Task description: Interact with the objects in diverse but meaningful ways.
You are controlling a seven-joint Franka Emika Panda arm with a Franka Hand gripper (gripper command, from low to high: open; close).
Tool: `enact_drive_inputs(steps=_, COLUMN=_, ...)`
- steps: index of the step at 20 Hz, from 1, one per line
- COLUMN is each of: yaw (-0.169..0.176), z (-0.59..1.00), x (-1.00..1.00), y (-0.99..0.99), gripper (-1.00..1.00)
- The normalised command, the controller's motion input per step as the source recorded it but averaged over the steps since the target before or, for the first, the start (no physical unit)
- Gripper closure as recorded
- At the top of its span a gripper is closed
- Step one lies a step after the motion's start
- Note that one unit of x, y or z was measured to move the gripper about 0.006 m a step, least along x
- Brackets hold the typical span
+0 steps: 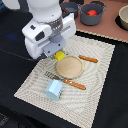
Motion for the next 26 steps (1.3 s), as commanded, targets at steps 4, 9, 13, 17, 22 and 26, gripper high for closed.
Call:
enact_drive_inputs(steps=4, yaw=0.000, z=0.36, x=1.00, y=-0.04, gripper=1.00)
enact_drive_inputs(steps=9, yaw=0.000, z=0.22, x=1.00, y=-0.04, gripper=1.00)
enact_drive_inputs(steps=13, yaw=0.000, z=0.05, x=1.00, y=0.00, gripper=1.00)
enact_drive_inputs(steps=17, yaw=0.000, z=0.00, x=0.94, y=0.00, gripper=1.00)
enact_drive_inputs(steps=22, yaw=0.056, z=-0.14, x=0.25, y=0.10, gripper=1.00)
enact_drive_inputs(steps=26, yaw=0.070, z=0.01, x=-0.03, y=0.16, gripper=1.00)
